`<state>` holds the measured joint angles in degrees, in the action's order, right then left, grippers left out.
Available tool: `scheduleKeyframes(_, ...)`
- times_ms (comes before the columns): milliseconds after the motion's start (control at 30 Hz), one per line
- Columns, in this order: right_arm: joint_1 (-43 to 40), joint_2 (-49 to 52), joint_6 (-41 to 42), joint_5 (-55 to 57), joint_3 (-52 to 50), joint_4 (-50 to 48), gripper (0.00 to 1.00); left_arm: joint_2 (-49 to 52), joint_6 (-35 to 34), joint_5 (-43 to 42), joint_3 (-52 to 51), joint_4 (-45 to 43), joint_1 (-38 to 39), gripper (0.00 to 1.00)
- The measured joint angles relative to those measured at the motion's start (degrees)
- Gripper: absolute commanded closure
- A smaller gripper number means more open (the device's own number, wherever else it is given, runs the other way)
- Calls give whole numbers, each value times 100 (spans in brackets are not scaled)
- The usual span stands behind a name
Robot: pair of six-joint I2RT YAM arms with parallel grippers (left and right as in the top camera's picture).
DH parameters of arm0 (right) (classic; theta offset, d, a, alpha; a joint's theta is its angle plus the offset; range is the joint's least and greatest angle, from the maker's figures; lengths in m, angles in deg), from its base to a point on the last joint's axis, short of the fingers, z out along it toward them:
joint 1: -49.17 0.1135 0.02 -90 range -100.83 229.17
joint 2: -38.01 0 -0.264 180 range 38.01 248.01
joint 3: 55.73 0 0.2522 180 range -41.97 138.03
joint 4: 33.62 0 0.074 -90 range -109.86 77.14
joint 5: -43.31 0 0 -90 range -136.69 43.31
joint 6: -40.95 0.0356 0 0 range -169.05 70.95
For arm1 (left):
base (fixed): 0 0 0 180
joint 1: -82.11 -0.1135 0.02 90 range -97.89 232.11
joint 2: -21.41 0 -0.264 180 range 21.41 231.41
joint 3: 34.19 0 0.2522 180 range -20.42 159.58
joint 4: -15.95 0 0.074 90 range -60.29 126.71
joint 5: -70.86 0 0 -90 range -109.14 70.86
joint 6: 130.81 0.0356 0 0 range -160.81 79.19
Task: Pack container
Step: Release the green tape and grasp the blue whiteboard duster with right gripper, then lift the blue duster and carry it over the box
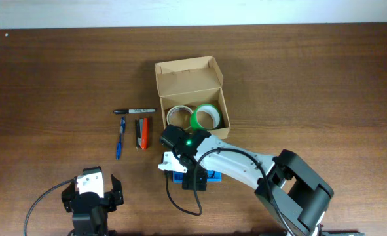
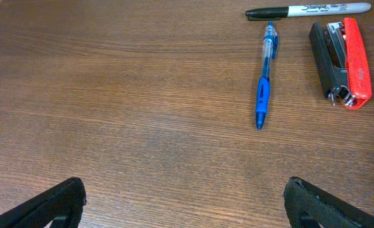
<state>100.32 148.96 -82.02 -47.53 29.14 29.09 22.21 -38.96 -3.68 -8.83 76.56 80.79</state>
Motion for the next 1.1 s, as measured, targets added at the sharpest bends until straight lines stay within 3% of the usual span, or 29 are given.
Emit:
scheduleKeyframes(100,0,120,13,28,0,0,33,0,0,2,0,0,0,0)
scheduleKeyframes(200,-7,129,2,87,4,-52,57,-2,0,0,0,0,0,0)
scheduleKeyframes(267,-9,129,13,103,9,-57,66,0,0,2,0,0,0,0)
scheduleKeyframes(433,-9,131,17,105,52,120,71,0,0,0,0,0,0,1)
scheduleKeyframes(633,-4,232,15,76,551,1104,71,0,0,0,0,0,0,0)
scheduleKeyframes(1100,-4,269,90,-284,3298,3008,71,-7,0,0,-2,0,0,0)
